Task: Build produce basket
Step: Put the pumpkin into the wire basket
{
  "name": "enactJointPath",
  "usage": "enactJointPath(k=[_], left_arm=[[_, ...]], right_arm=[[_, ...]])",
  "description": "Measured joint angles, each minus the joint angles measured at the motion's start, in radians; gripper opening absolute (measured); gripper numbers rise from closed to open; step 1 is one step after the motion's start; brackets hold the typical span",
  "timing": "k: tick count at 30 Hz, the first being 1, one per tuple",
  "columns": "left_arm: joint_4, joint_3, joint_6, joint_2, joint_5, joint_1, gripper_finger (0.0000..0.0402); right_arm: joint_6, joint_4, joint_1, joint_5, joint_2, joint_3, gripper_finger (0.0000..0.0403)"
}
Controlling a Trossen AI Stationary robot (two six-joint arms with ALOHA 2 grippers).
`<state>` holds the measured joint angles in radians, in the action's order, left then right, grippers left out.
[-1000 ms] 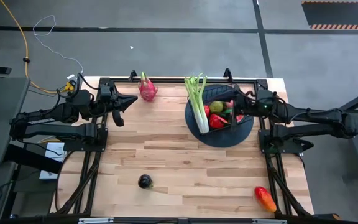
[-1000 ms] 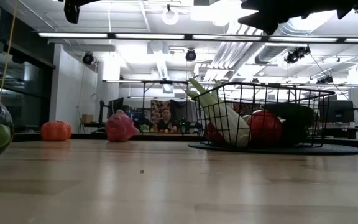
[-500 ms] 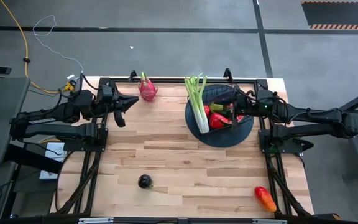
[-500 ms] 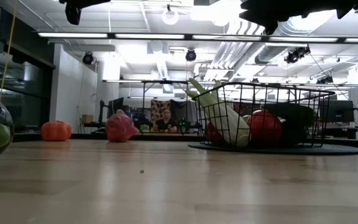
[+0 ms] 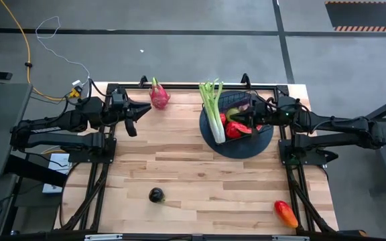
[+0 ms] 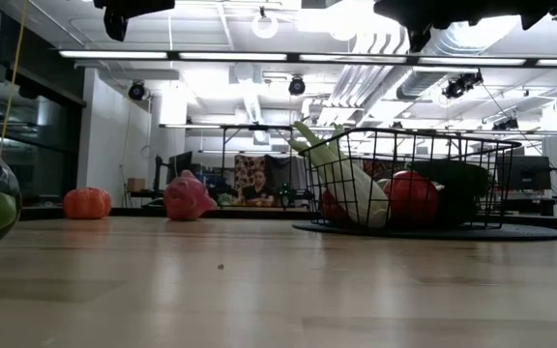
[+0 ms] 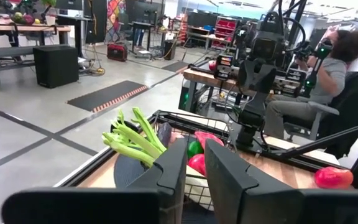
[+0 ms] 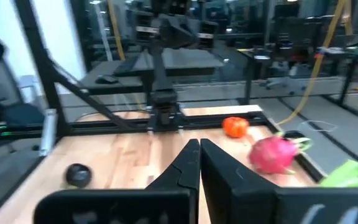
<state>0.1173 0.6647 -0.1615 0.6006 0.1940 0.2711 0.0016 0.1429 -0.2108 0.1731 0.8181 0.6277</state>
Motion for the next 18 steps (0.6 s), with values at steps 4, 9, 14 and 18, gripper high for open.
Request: enactJointPath(k=[4,9,14,18], left_arm=[[0.0,0.0,0.008,0.001,-0.003,0.0,0.0059],[-0.001,0.0,0.055,0.004,0.001,0.0,0.0071],[-0.001,0.0,0.096,0.009,0.002,0.0,0.0098],[-0.002,0.0,0.086,0.01,0.004,0.0,0.0142]], right_arm=[[0.066,0.0,0.0,0.061,0.0,0.0,0.0002],[0.114,0.004,0.0,0.101,0.0,0.0,0.0001],[0.133,0.023,0.0,0.108,-0.001,0.0,0.0],[0.156,0.023,0.0,0.108,-0.001,0.0,0.0]])
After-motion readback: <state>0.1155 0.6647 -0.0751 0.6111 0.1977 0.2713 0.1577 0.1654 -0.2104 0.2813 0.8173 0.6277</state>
